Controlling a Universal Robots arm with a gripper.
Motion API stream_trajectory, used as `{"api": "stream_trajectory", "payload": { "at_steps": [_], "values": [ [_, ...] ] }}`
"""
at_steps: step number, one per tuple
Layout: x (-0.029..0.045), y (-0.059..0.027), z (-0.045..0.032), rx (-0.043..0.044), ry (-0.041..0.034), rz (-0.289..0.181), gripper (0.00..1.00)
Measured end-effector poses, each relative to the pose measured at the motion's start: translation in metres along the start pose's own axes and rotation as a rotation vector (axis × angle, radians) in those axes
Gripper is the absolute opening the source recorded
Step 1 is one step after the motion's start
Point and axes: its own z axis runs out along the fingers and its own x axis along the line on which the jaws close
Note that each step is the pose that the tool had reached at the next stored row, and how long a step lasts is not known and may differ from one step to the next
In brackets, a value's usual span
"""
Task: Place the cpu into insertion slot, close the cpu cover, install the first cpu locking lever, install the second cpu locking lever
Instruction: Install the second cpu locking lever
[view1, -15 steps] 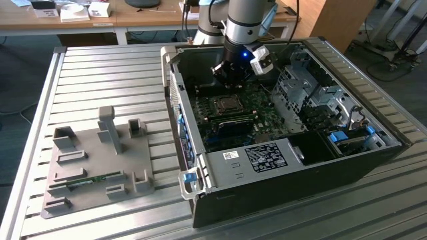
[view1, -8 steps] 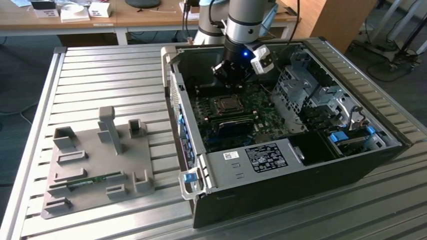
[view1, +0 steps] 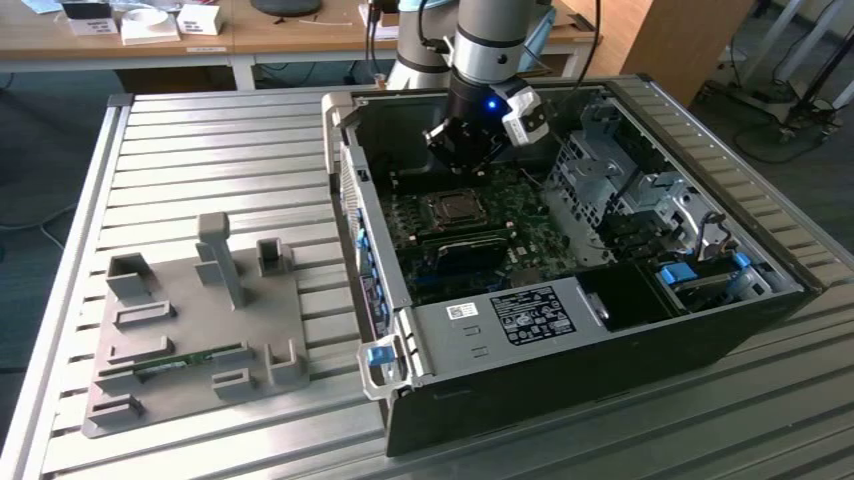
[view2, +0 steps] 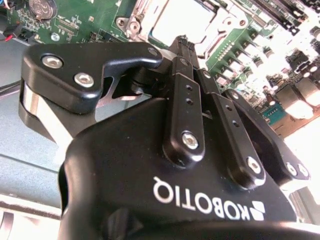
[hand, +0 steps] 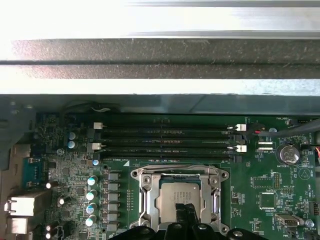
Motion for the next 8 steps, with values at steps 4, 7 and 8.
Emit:
{"api": "stream_trajectory", "payload": {
  "at_steps": [4, 7, 8],
  "values": [
    [0.0, -0.0003, -0.0001, 0.0002, 0.0001, 0.0, 0.1],
    [0.0, -0.0014, -0.0001, 0.0001, 0.0001, 0.0, 0.1],
    [0.0, -0.0016, -0.0001, 0.0, 0.0, 0.0, 0.1]
  ]
}}
